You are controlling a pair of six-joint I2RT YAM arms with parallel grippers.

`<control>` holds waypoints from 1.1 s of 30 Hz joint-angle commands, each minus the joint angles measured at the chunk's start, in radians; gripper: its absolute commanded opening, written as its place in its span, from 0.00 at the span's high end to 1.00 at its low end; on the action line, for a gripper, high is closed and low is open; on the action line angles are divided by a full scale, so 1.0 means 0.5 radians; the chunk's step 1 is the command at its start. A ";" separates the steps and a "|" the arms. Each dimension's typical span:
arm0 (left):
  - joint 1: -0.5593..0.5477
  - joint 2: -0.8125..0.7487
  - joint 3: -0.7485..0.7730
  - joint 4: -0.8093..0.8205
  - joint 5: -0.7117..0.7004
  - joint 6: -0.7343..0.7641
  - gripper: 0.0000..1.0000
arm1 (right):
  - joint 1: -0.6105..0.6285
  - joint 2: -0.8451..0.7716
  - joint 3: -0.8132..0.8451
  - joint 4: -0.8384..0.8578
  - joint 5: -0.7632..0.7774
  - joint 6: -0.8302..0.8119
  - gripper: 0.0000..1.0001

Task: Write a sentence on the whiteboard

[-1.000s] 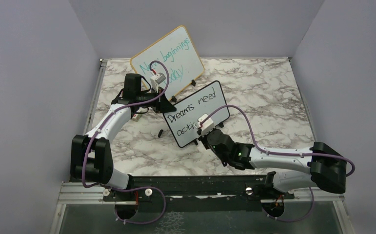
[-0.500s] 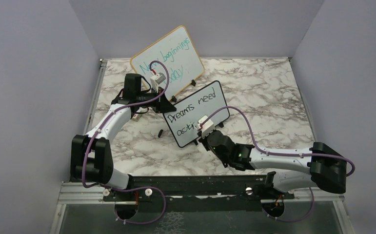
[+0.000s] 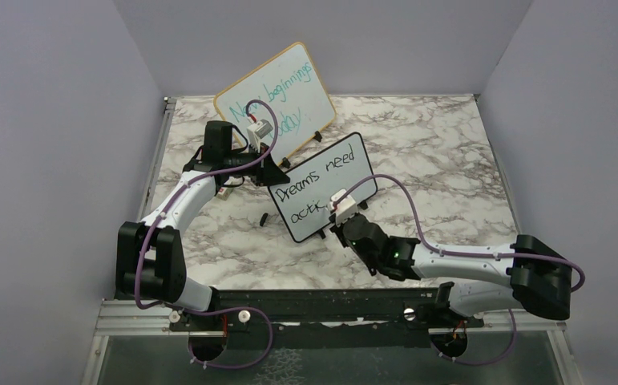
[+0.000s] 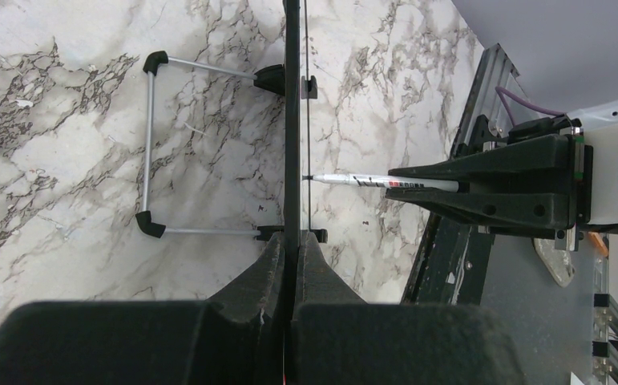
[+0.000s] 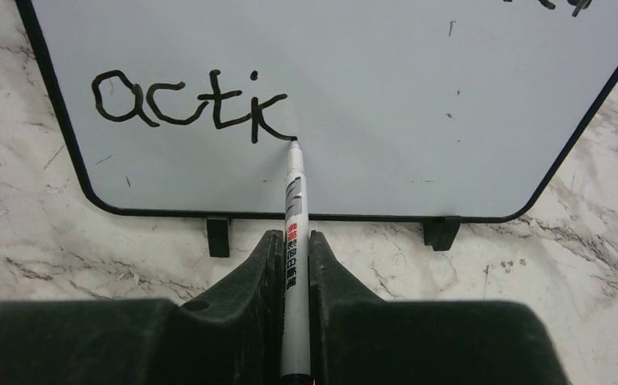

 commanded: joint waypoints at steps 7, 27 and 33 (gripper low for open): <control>-0.008 0.054 0.013 -0.126 0.011 0.041 1.00 | -0.066 -0.023 -0.012 0.102 0.091 -0.054 1.00; -0.008 0.054 0.016 -0.126 0.014 0.041 1.00 | -0.066 0.012 0.074 0.227 -0.071 -0.149 1.00; -0.008 0.054 0.016 -0.129 0.010 0.041 1.00 | -0.066 0.015 0.076 0.220 -0.150 -0.164 1.00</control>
